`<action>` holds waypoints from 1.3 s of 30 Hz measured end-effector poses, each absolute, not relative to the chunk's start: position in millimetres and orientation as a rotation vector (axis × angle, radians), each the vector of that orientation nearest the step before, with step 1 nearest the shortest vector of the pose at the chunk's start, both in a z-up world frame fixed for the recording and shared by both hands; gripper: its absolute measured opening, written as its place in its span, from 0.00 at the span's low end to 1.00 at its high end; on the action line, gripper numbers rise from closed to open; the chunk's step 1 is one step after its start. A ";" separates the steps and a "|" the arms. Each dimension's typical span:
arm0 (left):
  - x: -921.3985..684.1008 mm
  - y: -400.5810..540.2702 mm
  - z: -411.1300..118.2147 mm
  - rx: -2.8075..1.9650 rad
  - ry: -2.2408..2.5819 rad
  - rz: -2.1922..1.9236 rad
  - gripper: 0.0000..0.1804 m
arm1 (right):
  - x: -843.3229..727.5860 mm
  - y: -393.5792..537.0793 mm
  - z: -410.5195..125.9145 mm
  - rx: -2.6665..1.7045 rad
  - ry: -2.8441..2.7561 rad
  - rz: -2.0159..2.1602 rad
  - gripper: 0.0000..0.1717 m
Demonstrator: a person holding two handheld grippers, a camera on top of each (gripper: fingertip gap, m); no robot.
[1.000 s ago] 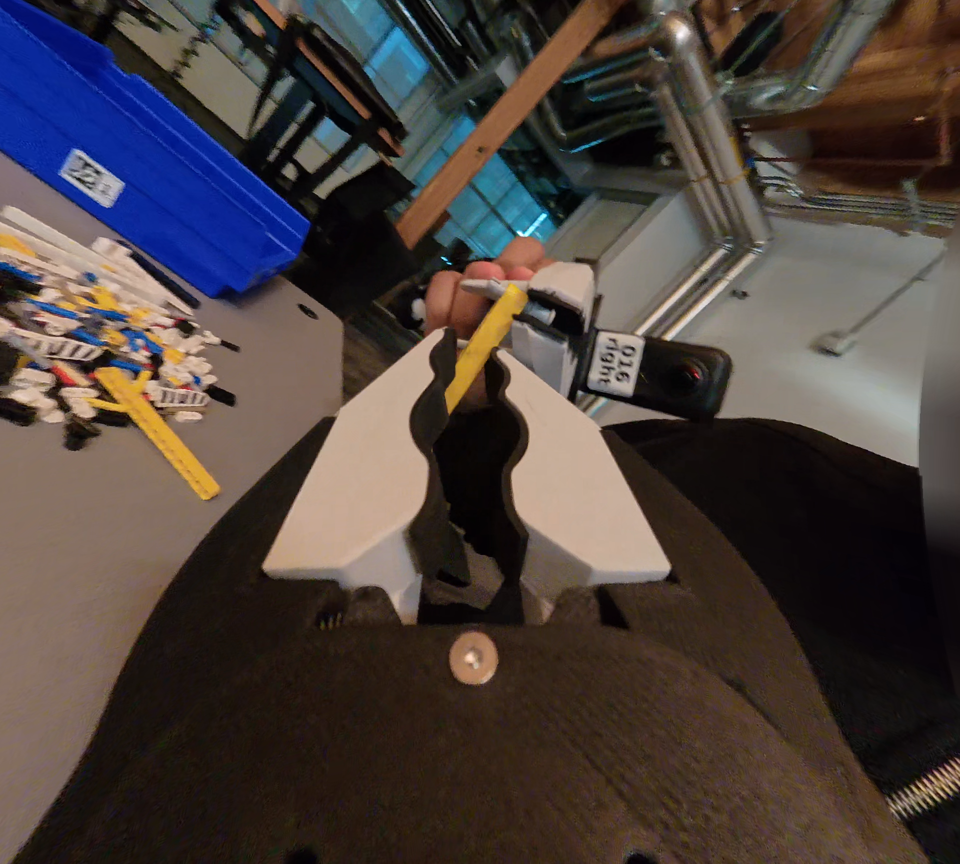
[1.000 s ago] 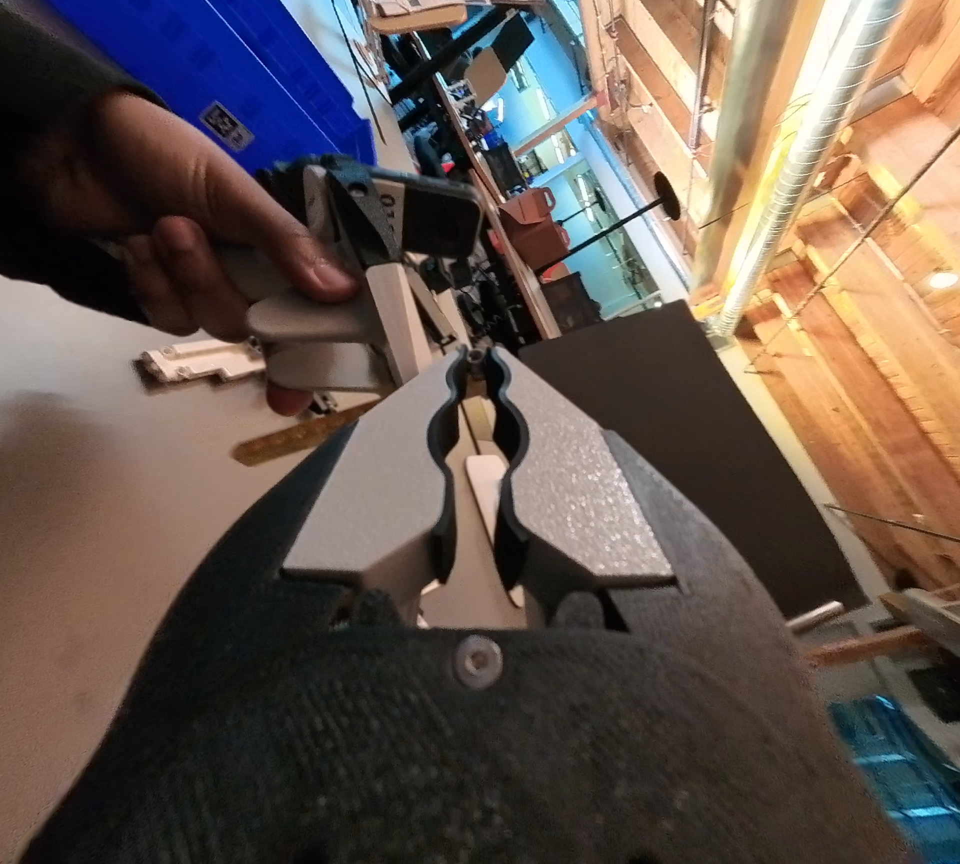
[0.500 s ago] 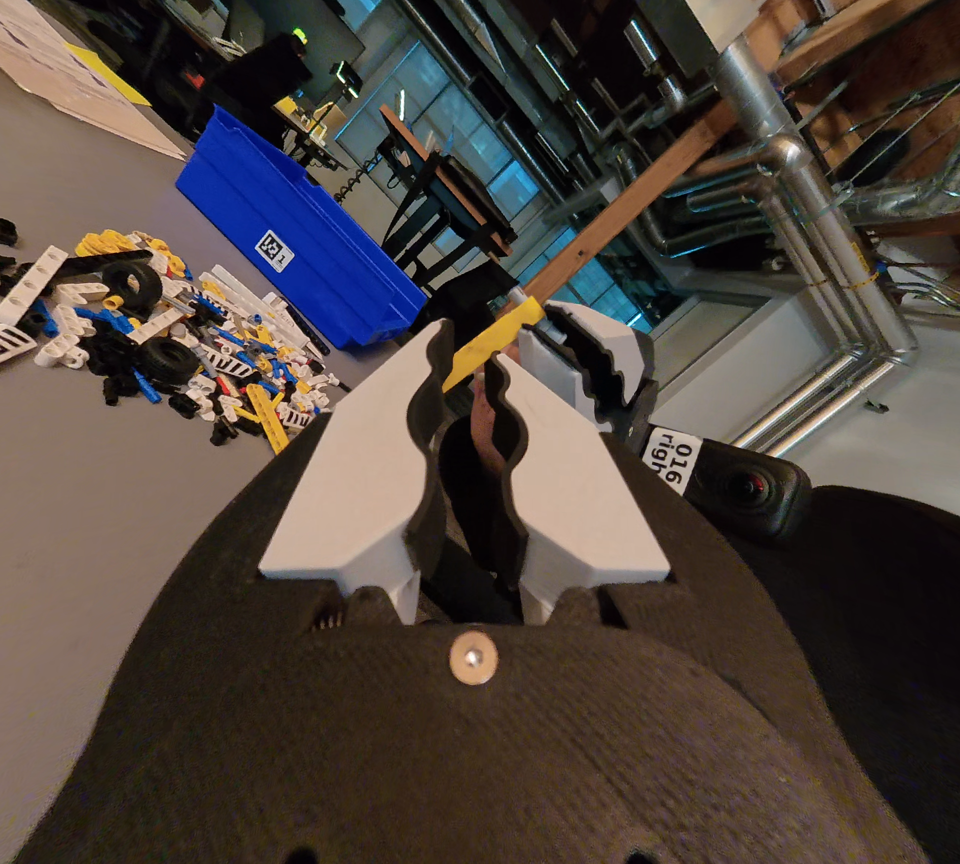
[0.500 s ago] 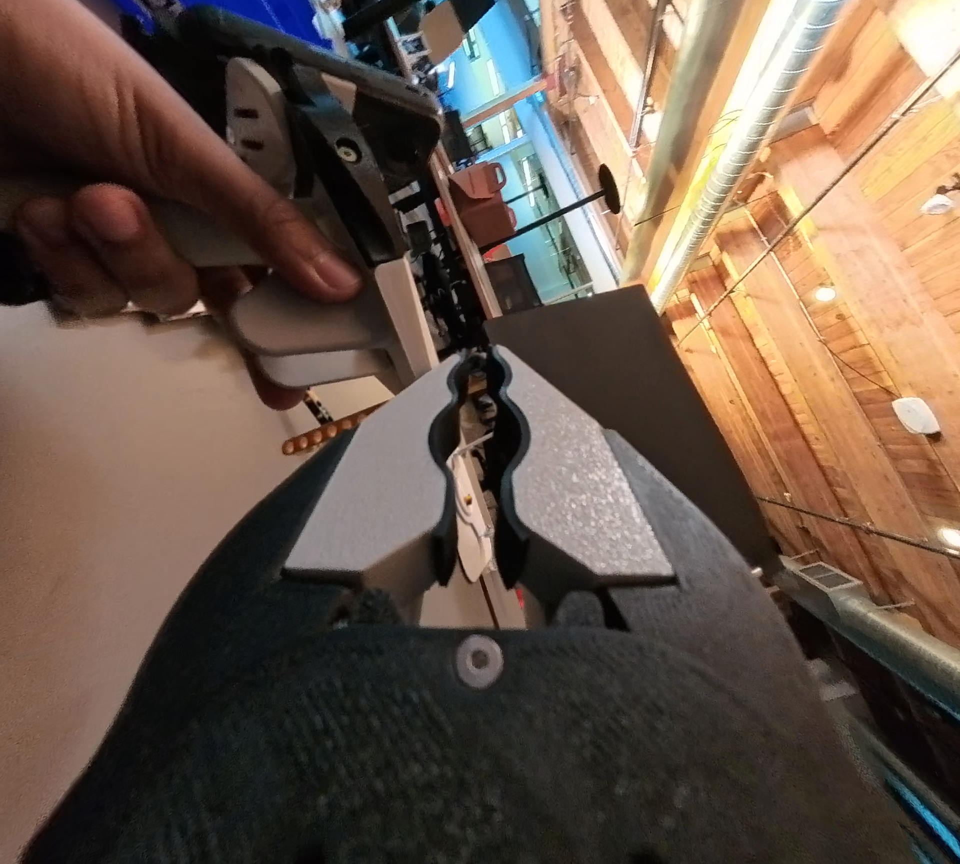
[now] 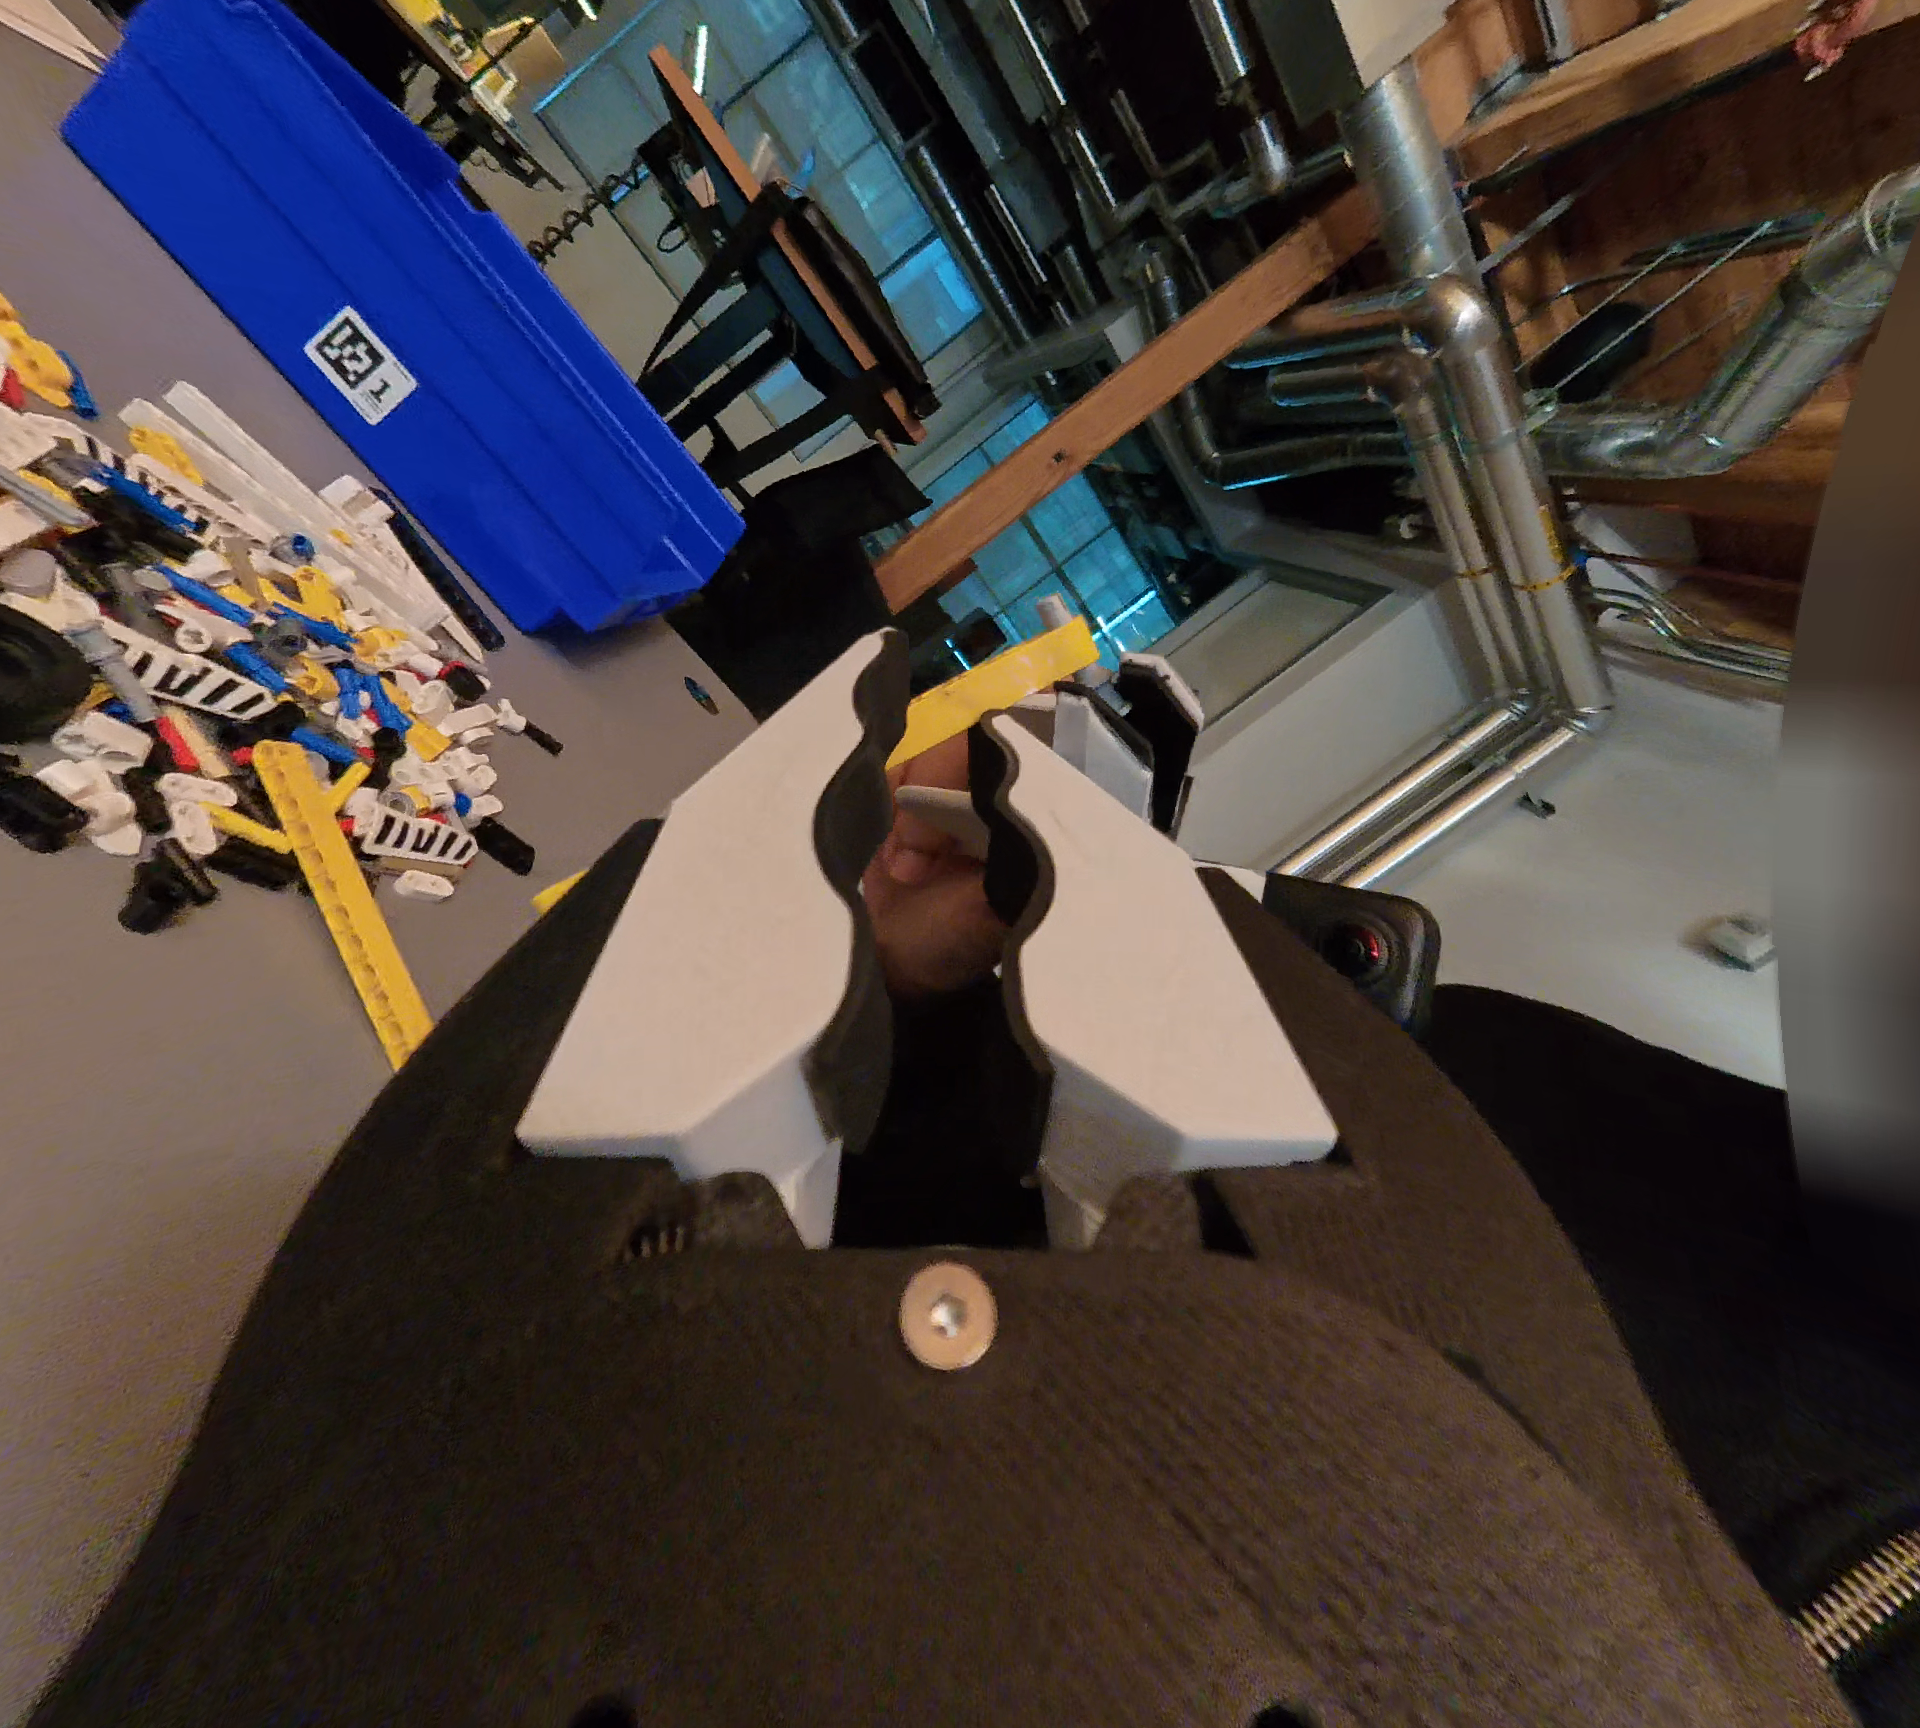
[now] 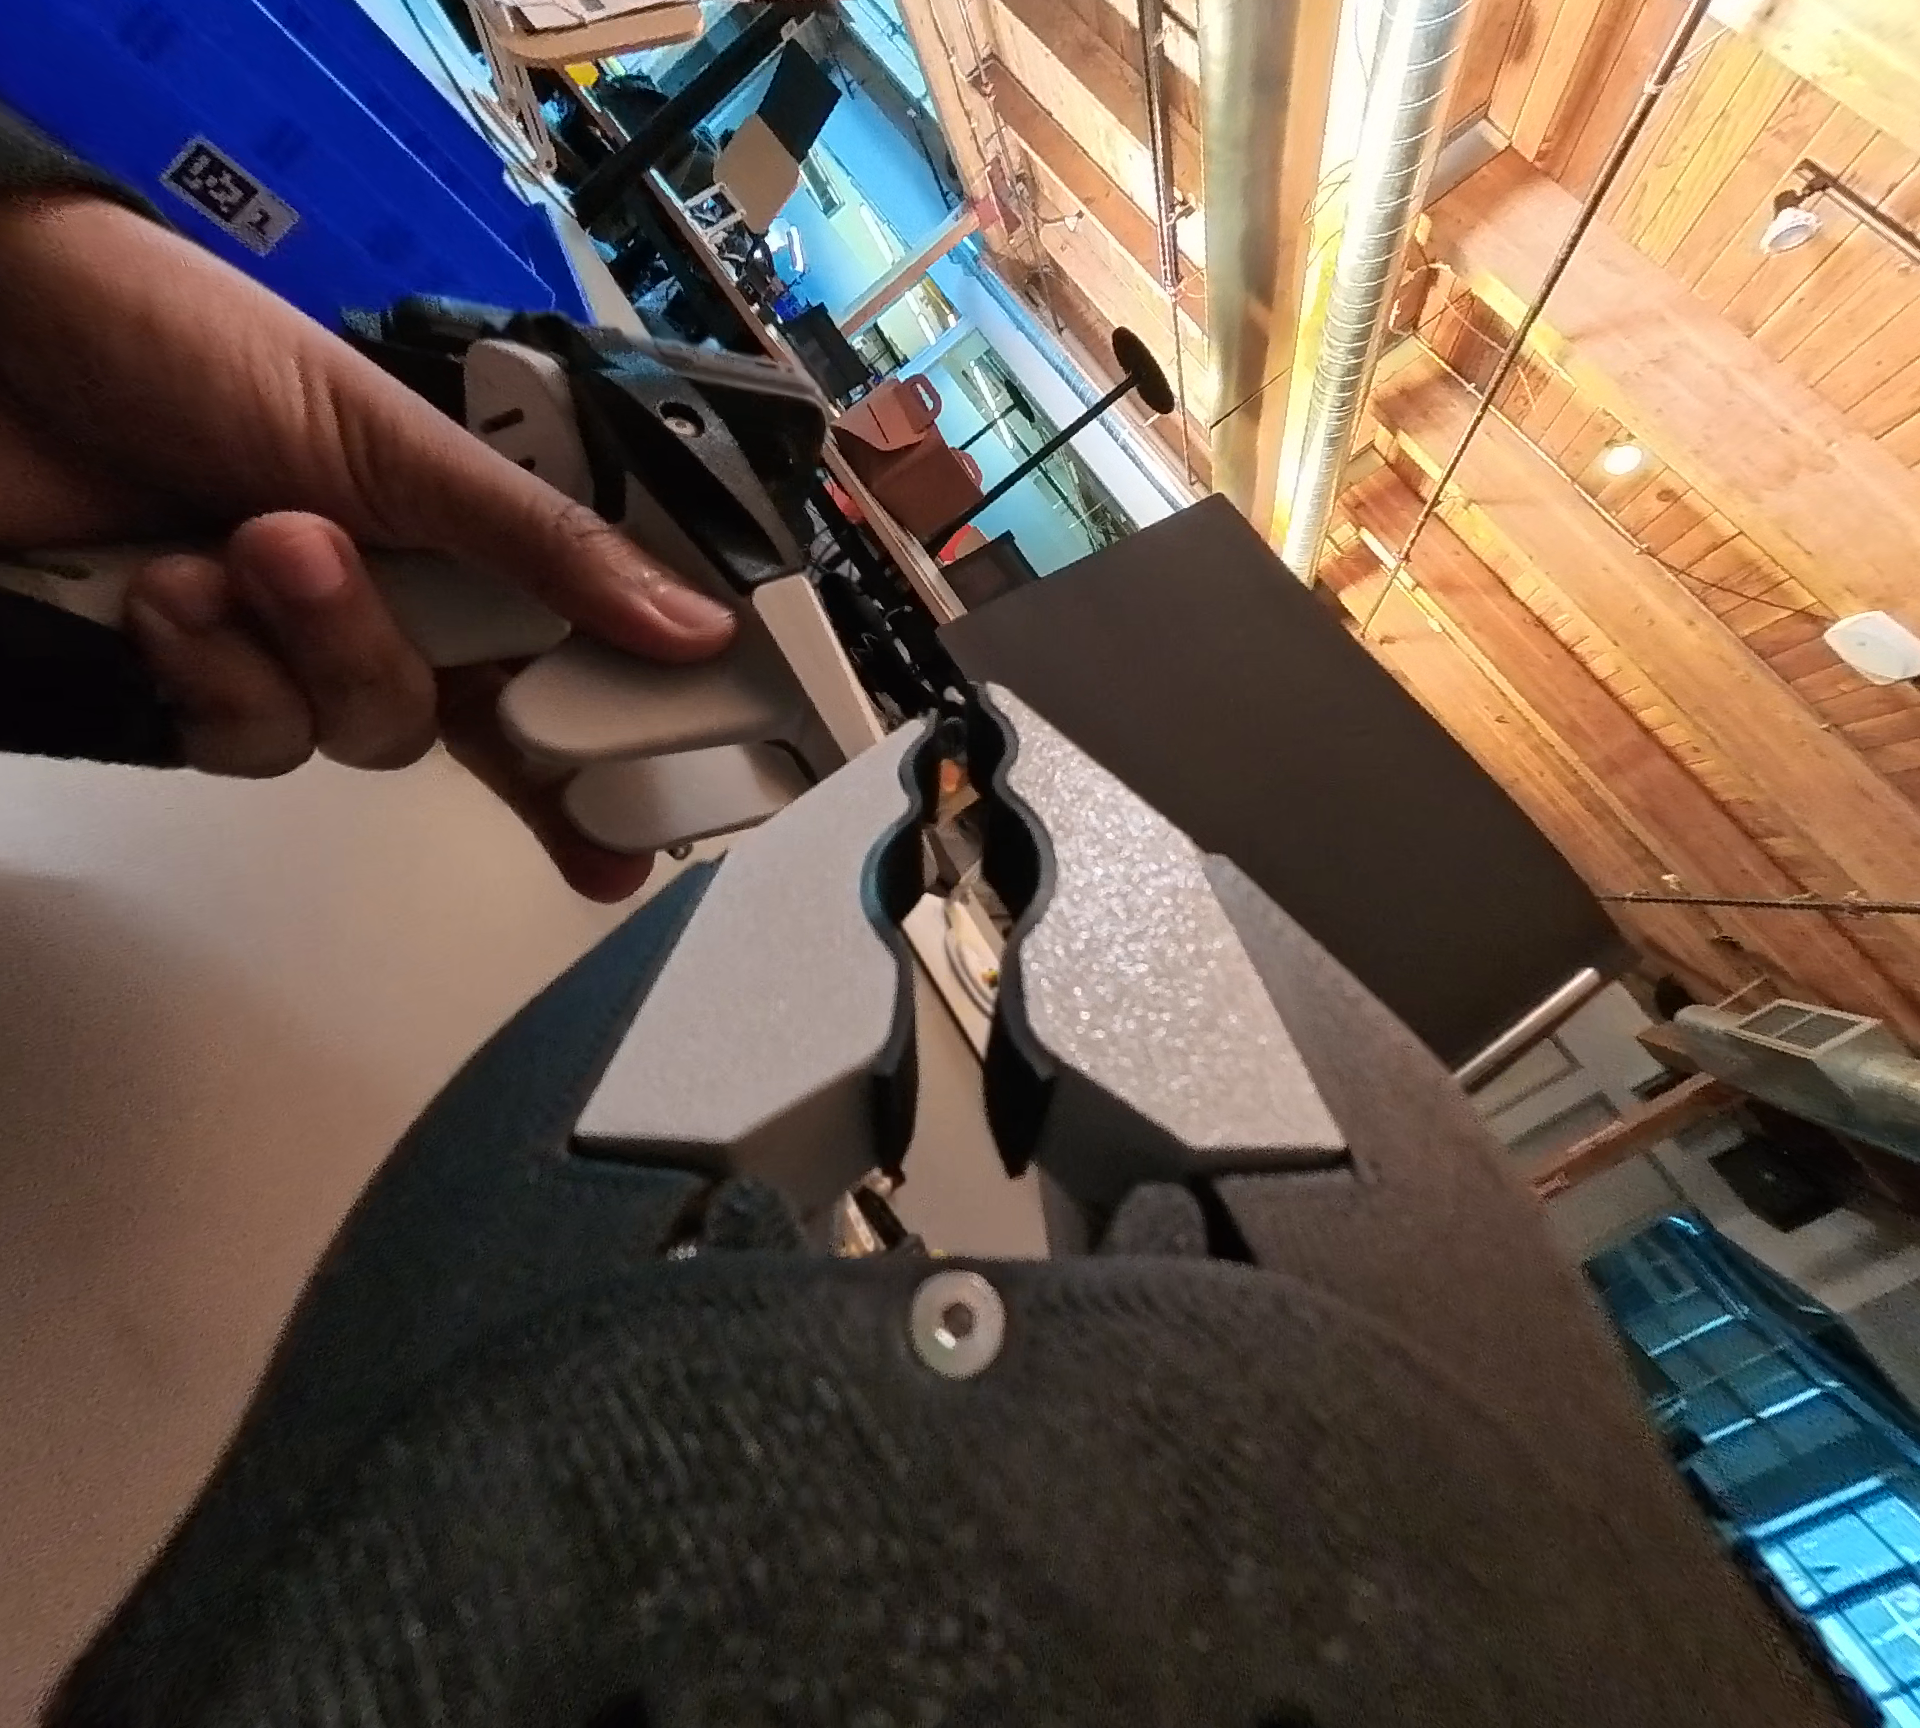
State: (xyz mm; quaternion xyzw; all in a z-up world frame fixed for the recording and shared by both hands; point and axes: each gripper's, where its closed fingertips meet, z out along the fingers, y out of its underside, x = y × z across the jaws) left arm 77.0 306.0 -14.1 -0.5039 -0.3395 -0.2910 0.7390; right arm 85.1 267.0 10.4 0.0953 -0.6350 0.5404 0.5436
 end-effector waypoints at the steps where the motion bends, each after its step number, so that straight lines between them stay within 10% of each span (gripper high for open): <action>1: 76.2 307.7 -13.3 -1.114 -0.743 -0.625 0.06 | 84.5 269.3 11.8 0.222 -1.510 1.301 0.00; 9: 87.0 319.1 -16.0 -1.569 -0.493 0.139 0.08 | 84.2 294.2 21.6 -0.018 -1.566 1.915 0.02; 27: 22.0 238.2 -16.9 -1.299 -0.836 -0.095 0.04 | 142.0 242.3 12.3 0.302 -1.517 1.677 0.02; 39: 20.0 276.2 -45.3 -1.518 -0.767 -0.111 0.04 | -44.8 401.1 -88.7 -0.876 -1.887 1.273 0.03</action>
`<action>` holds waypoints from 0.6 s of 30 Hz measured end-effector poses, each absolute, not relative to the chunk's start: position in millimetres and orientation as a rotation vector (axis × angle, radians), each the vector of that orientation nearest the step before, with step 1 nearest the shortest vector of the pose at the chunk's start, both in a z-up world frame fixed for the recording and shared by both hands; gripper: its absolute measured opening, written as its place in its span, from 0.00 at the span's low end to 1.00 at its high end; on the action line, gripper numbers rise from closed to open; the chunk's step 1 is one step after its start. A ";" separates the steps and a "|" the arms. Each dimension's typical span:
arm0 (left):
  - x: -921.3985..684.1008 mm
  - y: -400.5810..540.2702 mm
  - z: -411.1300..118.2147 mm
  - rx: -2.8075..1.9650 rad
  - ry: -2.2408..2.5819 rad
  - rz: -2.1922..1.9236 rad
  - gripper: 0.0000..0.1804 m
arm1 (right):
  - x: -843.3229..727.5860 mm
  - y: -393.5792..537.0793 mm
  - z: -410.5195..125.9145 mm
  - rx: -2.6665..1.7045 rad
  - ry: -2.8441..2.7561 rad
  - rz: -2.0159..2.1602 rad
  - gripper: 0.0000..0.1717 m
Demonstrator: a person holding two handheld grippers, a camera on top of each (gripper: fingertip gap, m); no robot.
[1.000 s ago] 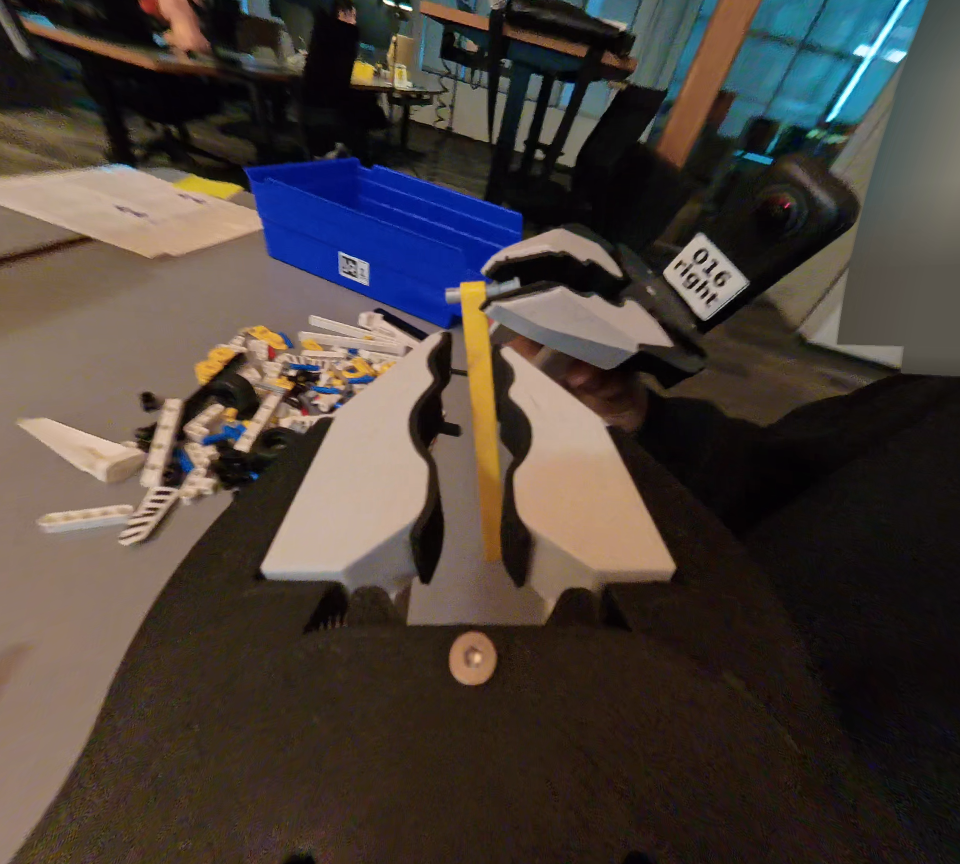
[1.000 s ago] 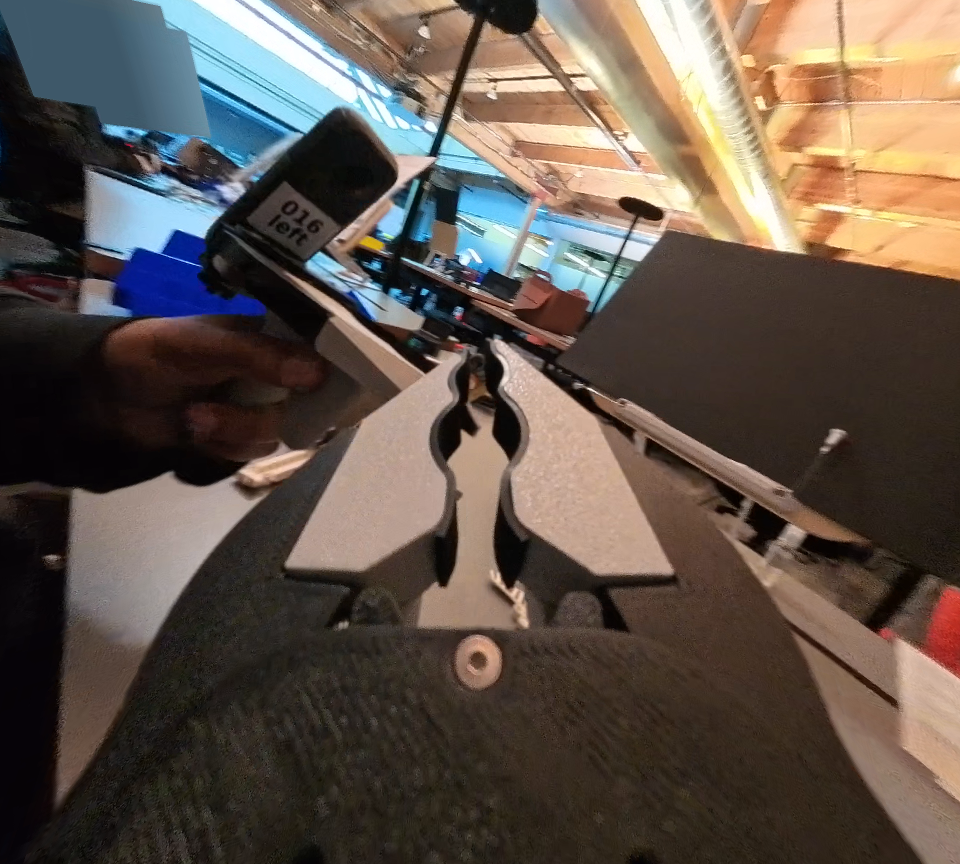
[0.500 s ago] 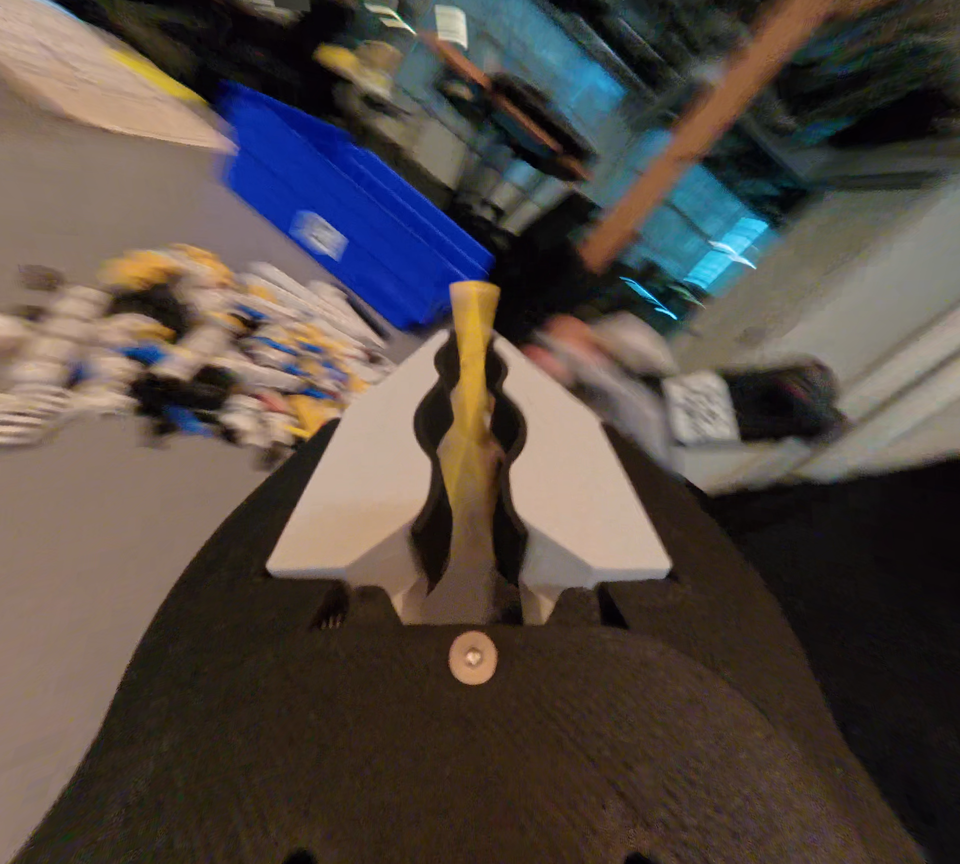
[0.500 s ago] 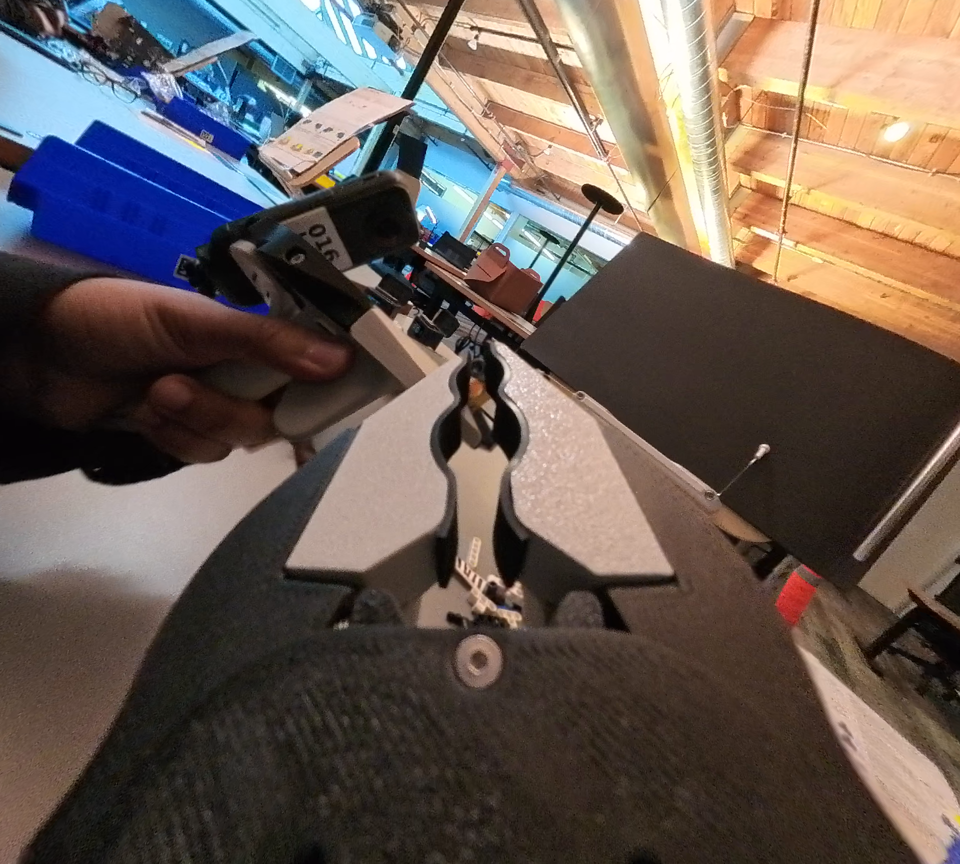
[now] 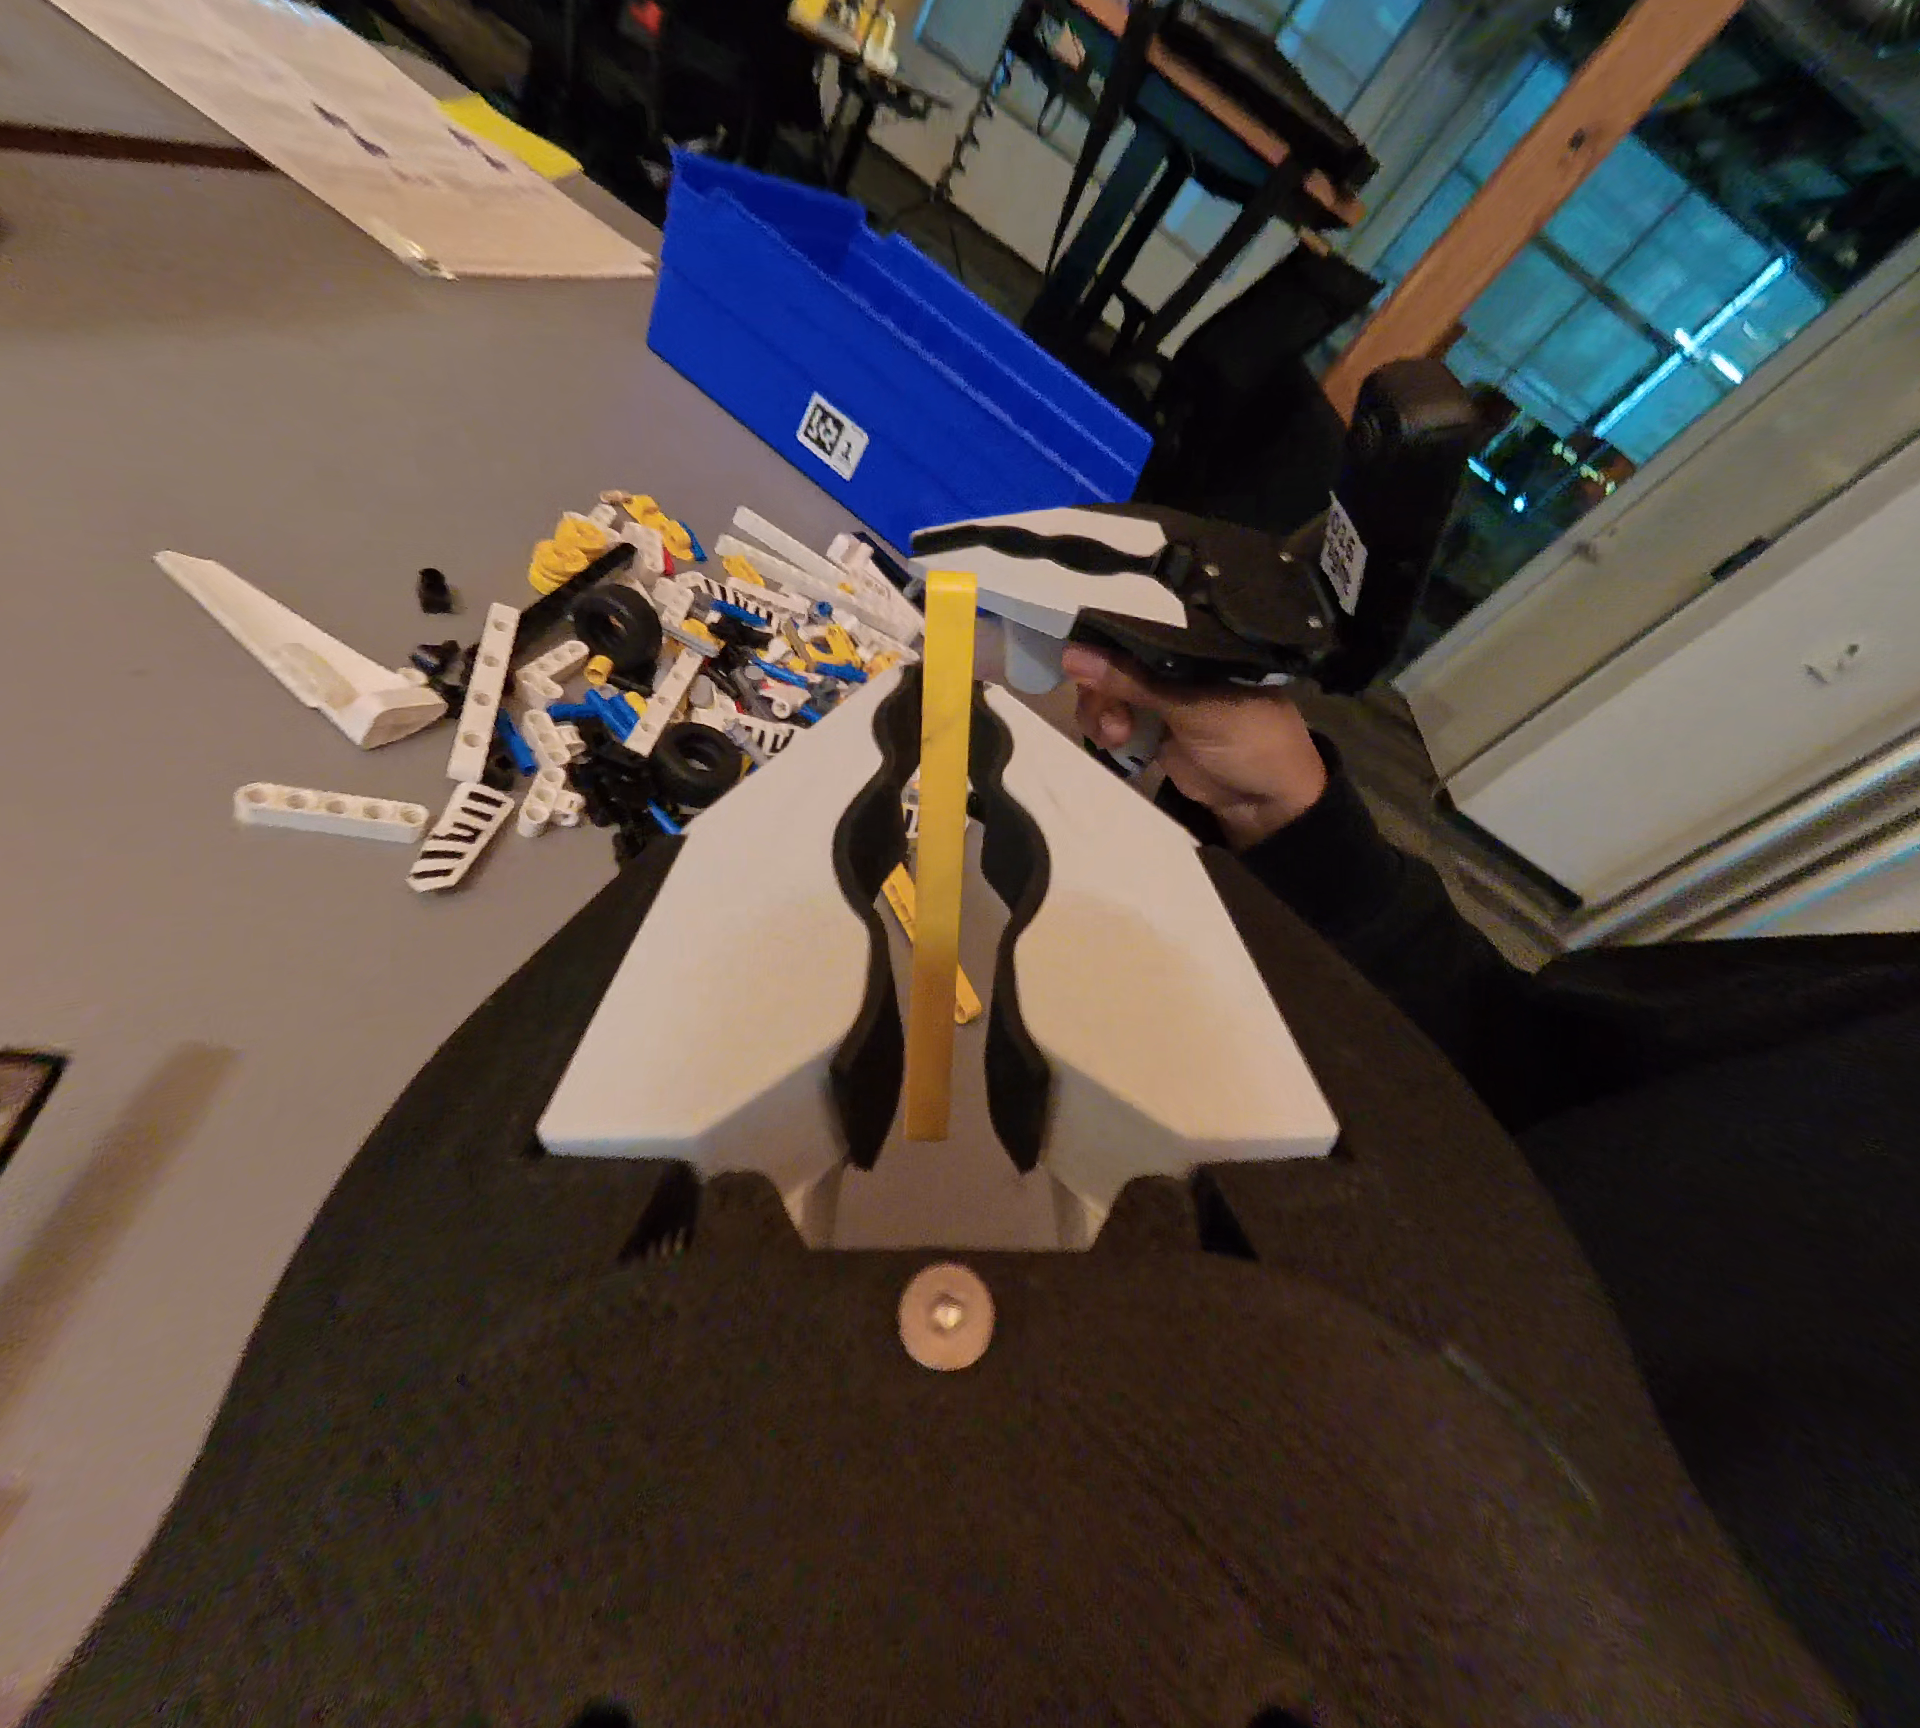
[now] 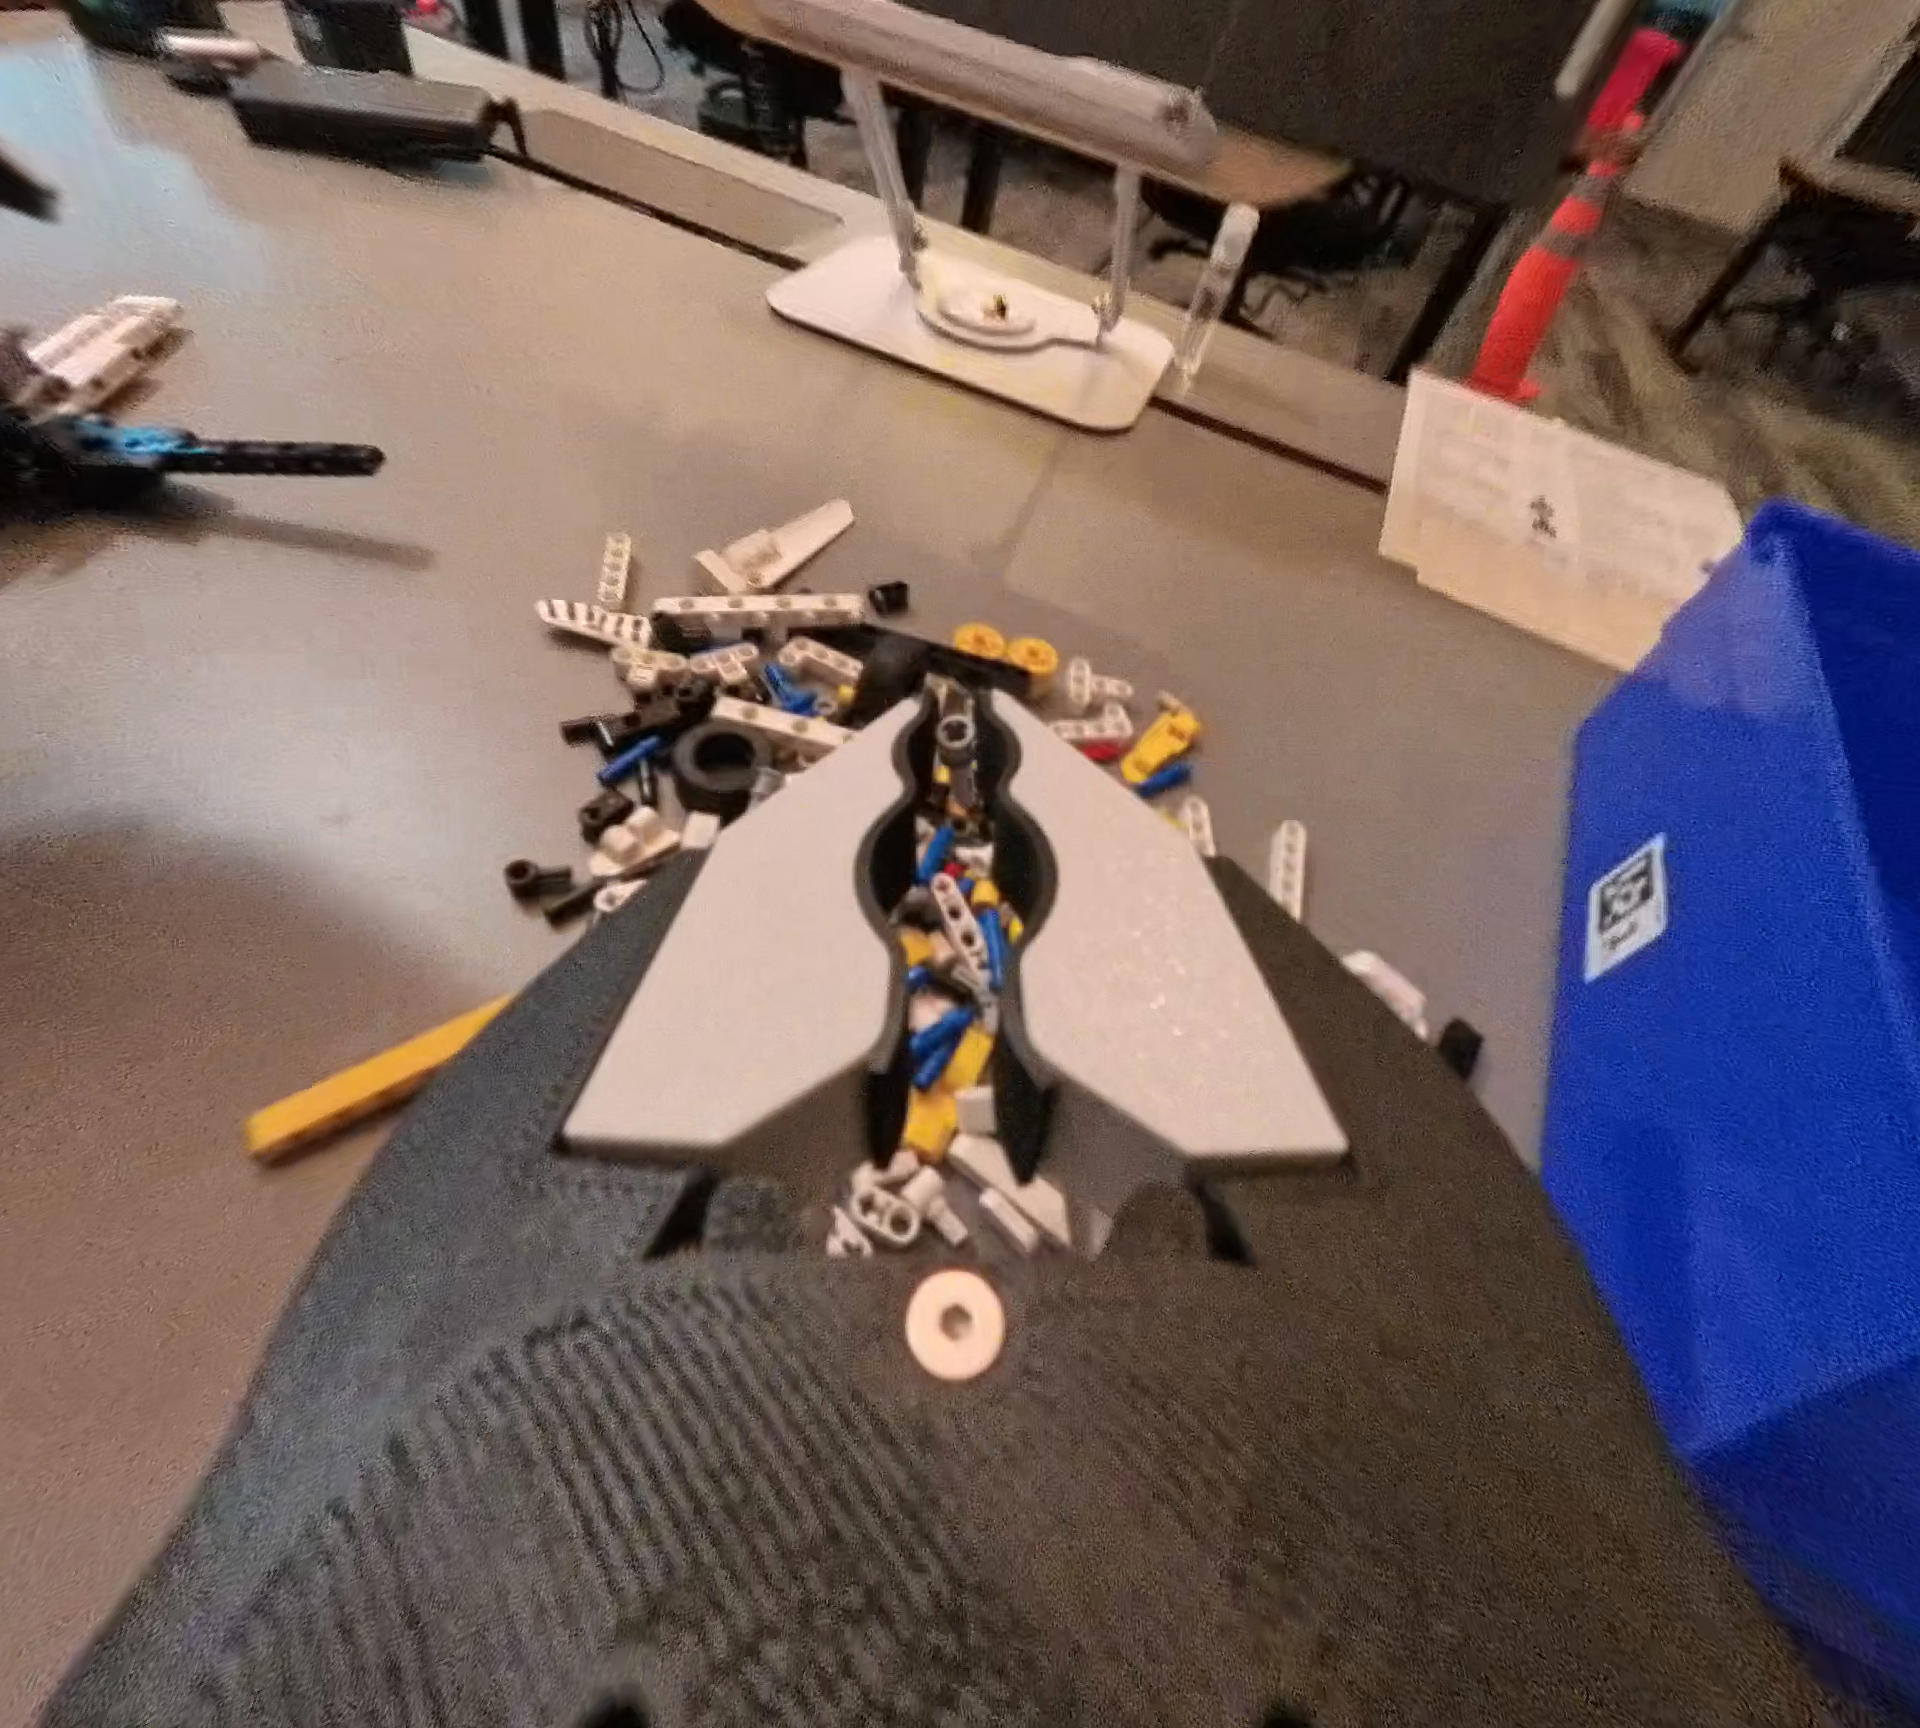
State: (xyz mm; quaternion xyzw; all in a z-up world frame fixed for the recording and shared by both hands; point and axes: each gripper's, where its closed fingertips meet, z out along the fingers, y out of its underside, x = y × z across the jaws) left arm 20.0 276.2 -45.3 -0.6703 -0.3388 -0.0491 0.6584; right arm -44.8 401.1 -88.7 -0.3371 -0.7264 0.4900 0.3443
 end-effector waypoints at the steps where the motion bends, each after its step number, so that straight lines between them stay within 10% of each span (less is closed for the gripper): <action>1: 19.1 283.9 -47.5 -1.546 -0.759 -0.121 0.04 | -47.2 404.9 -94.0 -0.911 -1.897 1.288 0.03; 8: -8.1 332.6 -82.4 -1.783 -0.787 -0.144 0.04 | -56.1 429.1 -106.8 -1.041 -1.902 1.263 0.22; 18: -55.1 405.5 -100.0 -1.880 -0.806 -0.272 0.05 | -48.5 461.4 -73.5 -1.051 -1.742 1.430 0.23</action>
